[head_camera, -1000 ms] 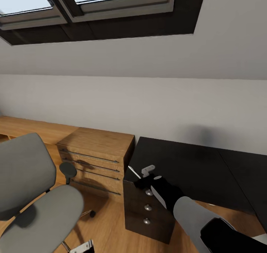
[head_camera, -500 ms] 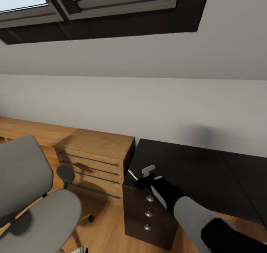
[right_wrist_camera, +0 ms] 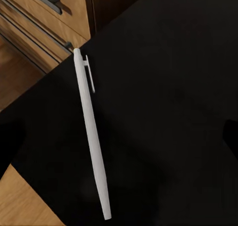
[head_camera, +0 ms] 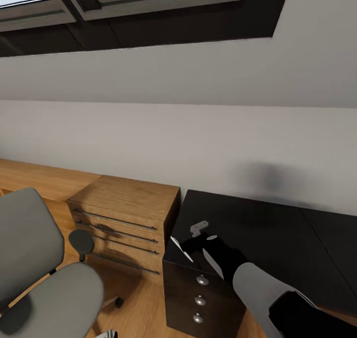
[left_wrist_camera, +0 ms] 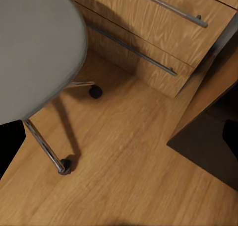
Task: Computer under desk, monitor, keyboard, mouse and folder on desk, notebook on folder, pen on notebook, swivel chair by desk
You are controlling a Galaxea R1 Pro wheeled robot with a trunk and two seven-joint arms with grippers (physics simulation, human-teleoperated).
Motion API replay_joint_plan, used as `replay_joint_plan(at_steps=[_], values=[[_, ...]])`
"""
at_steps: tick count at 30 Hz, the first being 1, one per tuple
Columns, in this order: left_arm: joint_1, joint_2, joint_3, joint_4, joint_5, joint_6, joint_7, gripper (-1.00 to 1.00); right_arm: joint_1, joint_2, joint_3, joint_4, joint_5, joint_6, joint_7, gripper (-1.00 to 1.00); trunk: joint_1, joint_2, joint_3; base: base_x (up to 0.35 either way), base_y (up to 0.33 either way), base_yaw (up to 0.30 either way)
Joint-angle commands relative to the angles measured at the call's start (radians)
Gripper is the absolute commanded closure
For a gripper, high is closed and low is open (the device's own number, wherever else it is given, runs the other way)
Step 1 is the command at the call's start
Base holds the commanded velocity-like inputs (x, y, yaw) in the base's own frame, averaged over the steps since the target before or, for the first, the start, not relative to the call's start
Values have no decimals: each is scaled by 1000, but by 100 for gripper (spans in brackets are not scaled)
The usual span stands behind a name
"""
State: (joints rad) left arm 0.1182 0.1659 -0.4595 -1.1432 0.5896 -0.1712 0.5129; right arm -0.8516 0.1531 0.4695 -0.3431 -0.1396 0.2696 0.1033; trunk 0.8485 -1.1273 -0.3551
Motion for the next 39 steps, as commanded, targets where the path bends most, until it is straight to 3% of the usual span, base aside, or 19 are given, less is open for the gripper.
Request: replay_joint_plan(at_steps=[1, 5, 39], values=[[0, 1, -4, -2, 11, -9, 5, -100, -1, 0, 7, -1, -10, 5, -2, -100, 0, -1, -1, 8, 0, 0], [0, 1, -3, -4, 11, -11, 6, -100, 0, 0, 7, 1, -9, 5, -2, -100, 0, -1, -1, 4, 0, 0], [0, 0, -2, -9, 13, -11, 7, -100, 0, 0, 6, 1, -10, -2, -3, -100, 131, -239, -107, 0, 0, 42]])
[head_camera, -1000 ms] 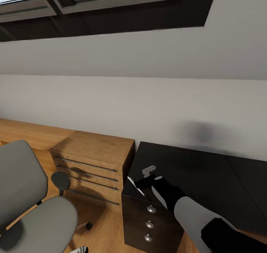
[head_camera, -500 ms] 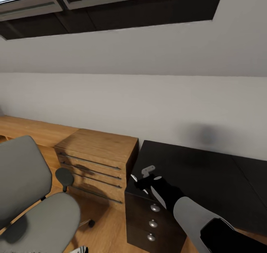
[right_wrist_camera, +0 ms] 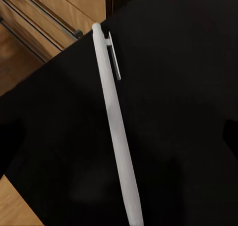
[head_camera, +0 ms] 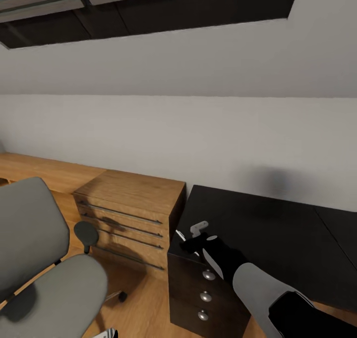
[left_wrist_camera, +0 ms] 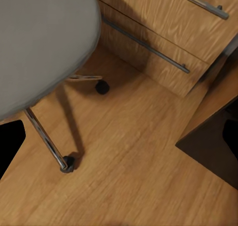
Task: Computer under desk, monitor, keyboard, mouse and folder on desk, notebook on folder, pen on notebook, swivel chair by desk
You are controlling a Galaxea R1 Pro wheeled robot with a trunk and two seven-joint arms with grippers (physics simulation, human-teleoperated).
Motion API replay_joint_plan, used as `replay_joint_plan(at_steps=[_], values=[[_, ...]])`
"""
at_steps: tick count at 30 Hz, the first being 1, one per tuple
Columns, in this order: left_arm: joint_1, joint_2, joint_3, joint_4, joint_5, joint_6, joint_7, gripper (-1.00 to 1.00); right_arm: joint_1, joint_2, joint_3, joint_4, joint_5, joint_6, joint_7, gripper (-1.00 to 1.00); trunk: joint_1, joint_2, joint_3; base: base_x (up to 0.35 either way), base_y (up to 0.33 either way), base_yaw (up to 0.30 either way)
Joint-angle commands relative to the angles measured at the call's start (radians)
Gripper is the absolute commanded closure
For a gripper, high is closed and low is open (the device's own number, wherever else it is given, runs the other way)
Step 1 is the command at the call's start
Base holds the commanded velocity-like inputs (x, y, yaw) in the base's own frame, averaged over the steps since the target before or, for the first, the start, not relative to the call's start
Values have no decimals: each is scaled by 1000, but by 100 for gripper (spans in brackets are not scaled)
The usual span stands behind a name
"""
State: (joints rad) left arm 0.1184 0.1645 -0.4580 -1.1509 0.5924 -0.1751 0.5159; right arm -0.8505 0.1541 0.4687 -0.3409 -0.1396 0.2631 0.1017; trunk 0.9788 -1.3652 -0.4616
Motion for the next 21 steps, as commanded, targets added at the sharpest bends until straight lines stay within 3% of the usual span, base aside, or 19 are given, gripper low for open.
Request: replay_joint_plan(at_steps=[1, 14, 21], values=[[0, 1, -4, -1, 10, -7, 4, -100, -1, -1, 7, -1, -10, 6, -2, -100, 4, -8, -4, 0, 0, 0], [0, 1, -4, -1, 10, -7, 4, -100, -1, -1, 7, 11, -9, 4, -2, -100, 54, -99, -45, 0, 0, 0], [0, 1, -4, -1, 10, -7, 4, -100, -1, 0, 7, 14, -9, 4, -1, -100, 54, -99, -45, 0, 0, 0]])
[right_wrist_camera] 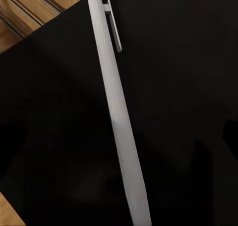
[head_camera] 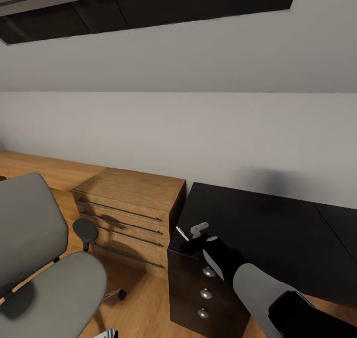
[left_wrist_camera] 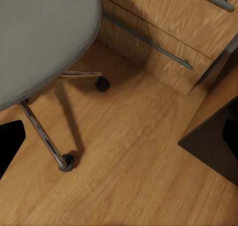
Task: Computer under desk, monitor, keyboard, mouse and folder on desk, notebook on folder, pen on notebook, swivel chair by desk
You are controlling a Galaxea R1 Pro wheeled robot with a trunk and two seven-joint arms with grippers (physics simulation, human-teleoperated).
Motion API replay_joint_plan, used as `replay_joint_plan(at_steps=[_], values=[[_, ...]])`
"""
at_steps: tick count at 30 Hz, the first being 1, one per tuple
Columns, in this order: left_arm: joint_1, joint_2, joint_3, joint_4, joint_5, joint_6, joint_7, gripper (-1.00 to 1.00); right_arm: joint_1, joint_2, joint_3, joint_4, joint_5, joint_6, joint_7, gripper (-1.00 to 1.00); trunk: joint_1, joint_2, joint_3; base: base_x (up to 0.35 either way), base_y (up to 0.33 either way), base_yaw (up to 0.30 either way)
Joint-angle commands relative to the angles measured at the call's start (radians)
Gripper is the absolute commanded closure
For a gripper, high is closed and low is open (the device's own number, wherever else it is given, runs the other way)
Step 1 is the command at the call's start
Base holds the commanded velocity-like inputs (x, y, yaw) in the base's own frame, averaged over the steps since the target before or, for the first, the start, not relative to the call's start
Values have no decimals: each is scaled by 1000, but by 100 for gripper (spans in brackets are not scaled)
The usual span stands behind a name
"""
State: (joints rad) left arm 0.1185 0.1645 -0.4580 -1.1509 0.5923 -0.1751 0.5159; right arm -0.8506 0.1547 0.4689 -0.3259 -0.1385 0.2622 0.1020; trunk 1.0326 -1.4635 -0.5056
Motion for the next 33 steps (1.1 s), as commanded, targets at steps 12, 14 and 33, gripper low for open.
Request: replay_joint_plan(at_steps=[12, 14, 33], values=[[0, 1, -4, -1, 11, -7, 4, -100, -1, -1, 7, -2, -9, 3, 1, -100, 8, -15, -7, 0, 0, 0], [0, 1, -4, -1, 11, -7, 4, -100, -1, -1, 7, -1, -9, 3, 2, -100, 15, -29, -13, 0, 0, 0], [-1, 1, -4, 0, 12, -7, 4, -100, -1, -1, 7, -2, -9, 9, 0, 100, 15, -29, -13, 0, 0, 0]])
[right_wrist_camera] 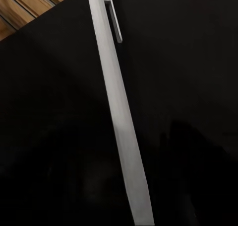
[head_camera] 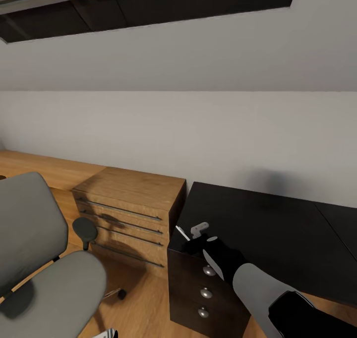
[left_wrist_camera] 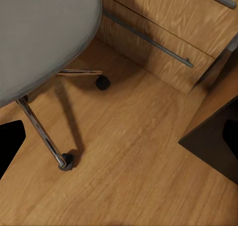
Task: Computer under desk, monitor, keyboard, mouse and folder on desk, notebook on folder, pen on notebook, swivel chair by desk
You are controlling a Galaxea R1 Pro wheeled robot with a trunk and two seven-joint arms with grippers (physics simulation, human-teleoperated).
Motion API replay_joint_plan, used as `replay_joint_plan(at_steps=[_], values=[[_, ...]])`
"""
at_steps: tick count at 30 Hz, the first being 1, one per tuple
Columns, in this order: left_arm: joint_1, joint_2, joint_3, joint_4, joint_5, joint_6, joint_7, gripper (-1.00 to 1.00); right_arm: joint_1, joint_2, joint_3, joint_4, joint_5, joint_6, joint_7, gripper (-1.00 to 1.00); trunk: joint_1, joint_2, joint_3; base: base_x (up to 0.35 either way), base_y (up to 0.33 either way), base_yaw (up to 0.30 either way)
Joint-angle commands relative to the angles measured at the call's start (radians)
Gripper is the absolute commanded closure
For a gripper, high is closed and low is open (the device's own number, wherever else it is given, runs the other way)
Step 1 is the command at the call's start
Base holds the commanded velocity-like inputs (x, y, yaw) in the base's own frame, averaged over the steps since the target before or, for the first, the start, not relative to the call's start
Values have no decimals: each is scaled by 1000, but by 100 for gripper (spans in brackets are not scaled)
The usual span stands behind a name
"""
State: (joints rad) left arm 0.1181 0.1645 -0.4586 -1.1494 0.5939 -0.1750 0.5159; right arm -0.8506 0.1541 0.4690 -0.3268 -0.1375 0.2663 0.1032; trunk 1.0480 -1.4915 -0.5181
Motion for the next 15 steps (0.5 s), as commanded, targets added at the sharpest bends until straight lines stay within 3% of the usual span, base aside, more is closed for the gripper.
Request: replay_joint_plan(at_steps=[1, 15], values=[[0, 1, -4, -1, 11, -8, 4, -100, -1, -1, 7, -1, -10, 5, -2, 100, 0, -1, -1, 0, 0, 0], [0, 0, -5, -1, 11, -8, 4, -100, -1, -1, 7, -1, -13, 4, -1, 100, 0, -1, -1, 0, 0, 0]])
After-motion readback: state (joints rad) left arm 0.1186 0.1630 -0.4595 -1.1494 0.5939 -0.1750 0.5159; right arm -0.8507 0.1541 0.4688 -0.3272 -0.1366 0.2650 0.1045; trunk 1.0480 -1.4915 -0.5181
